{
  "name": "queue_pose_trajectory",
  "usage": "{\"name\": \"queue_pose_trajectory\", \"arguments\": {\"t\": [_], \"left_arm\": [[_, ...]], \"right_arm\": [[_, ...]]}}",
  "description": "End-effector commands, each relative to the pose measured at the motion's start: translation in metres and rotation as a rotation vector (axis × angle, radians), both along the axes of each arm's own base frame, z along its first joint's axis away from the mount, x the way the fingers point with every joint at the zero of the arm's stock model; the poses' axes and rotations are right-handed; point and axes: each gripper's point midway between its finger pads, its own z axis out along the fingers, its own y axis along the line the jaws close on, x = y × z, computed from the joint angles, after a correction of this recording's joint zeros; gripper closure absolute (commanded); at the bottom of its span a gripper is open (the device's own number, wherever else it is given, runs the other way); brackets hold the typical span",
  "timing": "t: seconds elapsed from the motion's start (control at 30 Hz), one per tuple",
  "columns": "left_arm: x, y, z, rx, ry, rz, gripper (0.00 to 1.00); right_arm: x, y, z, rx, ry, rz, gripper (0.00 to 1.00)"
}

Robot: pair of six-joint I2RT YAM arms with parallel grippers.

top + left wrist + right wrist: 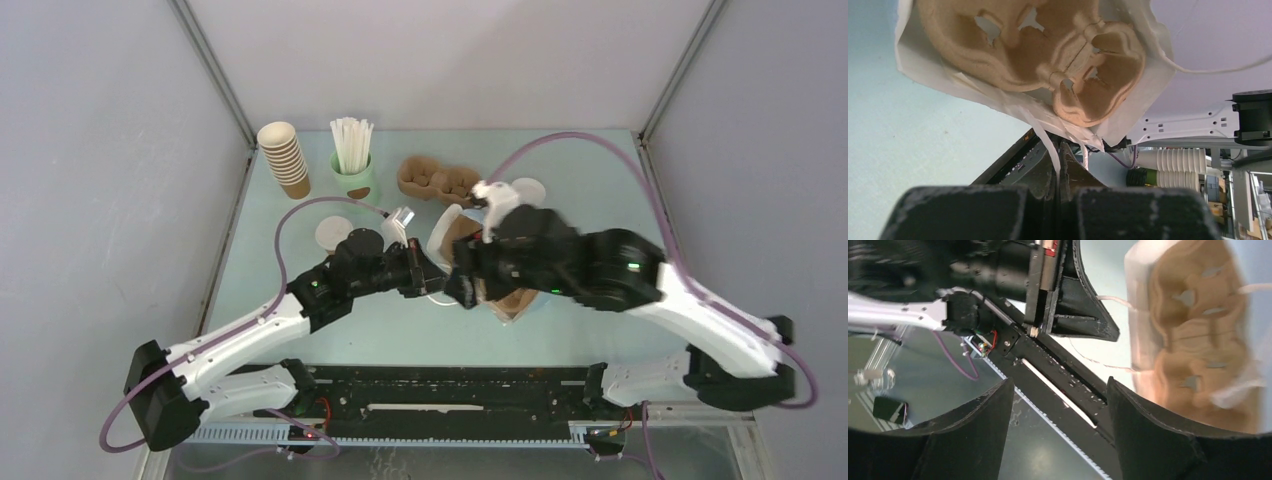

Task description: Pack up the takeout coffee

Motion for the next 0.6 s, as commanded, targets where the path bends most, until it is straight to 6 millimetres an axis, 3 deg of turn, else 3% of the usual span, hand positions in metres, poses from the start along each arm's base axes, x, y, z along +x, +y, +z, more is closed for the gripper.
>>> {"name": "queue_pose_trajectory", "arguments": {"t": [0.0, 0.17, 0.4, 0.57], "left_arm": [[-0.004, -0.003, 0.028, -0.093, -0.048, -0.024, 1.00], [-0.008, -0.004, 0.031, -0.142, -0.034, -0.028, 1.00], [-0.012, 0.002, 0.032, -0.164, -0.036, -0.018, 1.00], [-0.014, 0.003, 0.034, -0.190, -0.031, -0.012, 1.00]], "right_arm": [[0.012, 0.033, -0.019, 0.051, 0.140, -0.271, 0.24], [0.036, -0.003, -0.062, -0.012, 0.172, -0.695, 0.27], [0.054, -0.049, -0.071, -0.097, 0.064, -0.998, 0.31], [0.059, -0.053, -0.089, -0.074, 0.073, -1.098, 0.33]]}}
